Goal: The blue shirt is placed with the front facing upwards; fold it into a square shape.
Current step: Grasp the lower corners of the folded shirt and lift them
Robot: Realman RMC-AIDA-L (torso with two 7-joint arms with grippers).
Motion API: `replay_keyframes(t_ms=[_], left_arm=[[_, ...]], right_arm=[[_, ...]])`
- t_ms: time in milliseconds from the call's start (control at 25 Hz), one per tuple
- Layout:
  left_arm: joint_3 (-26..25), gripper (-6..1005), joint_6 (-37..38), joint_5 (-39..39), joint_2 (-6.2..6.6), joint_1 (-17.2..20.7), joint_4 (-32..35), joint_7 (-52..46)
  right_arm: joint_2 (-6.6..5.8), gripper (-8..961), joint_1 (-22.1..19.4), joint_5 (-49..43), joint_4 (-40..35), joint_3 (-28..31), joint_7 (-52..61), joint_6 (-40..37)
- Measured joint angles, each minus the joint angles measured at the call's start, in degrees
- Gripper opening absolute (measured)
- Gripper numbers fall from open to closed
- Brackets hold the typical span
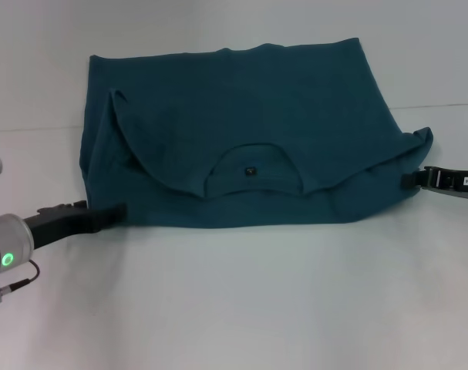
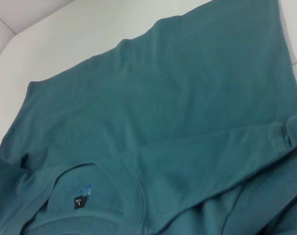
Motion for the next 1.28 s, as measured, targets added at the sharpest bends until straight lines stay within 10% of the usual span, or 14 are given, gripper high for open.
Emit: replay_keyframes(t_ms=[1080, 1280], left_arm=[[4.0, 744, -1.0, 1.4, -0.12, -0.7, 0.1, 0.4], [3.8, 562, -1.1, 1.4, -0.12, -0.7, 0.3, 0.4]], right_arm=[[-0.1, 21, 0.1, 0.0, 0.0, 0.1, -0.2, 0.4], [-0.06, 20, 0.0, 0.0, 0.0, 0.1, -0.2, 0.4]])
